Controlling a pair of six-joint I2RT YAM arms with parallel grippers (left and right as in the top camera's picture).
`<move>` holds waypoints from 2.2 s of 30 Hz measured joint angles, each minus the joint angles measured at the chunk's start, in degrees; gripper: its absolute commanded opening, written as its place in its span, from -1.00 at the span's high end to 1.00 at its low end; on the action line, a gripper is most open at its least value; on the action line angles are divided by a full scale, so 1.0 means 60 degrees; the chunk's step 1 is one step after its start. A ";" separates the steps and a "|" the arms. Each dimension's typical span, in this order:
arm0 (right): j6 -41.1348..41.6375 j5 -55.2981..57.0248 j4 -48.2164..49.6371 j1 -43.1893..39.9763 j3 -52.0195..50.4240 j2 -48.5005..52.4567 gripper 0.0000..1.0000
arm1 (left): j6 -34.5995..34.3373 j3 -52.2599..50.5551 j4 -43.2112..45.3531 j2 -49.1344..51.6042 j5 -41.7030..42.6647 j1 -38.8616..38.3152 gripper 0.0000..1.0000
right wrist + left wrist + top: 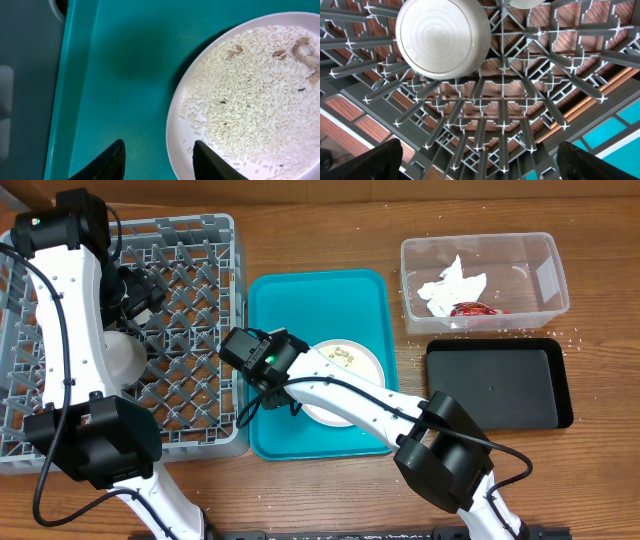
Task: Sort waste into correct bins and load items into the dishwasher
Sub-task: 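Close the right gripper on the white plate's rim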
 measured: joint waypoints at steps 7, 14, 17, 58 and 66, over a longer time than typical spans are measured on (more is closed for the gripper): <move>0.0175 -0.0040 0.0637 0.0000 -0.1133 0.0000 0.10 | 0.0000 0.0000 0.0000 0.0000 0.0000 0.0000 -1.00; 0.0291 -0.0066 0.0831 0.0000 -0.1373 0.0000 0.10 | 0.0000 0.0000 0.0000 0.0000 0.0000 0.0000 -1.00; 0.0302 -0.0062 0.0900 0.0000 -0.1373 0.0000 0.10 | 0.0000 0.0000 0.0000 0.0000 0.0000 0.0000 -1.00; 0.0769 -0.0066 0.0306 0.0000 -0.0678 0.0000 0.08 | 0.0000 0.0000 0.0000 0.0000 0.0000 0.0000 -1.00; 0.0860 -0.0073 0.0725 0.0000 -0.1392 0.0004 0.09 | 0.0000 0.0000 0.0000 0.0000 0.0000 0.0000 -1.00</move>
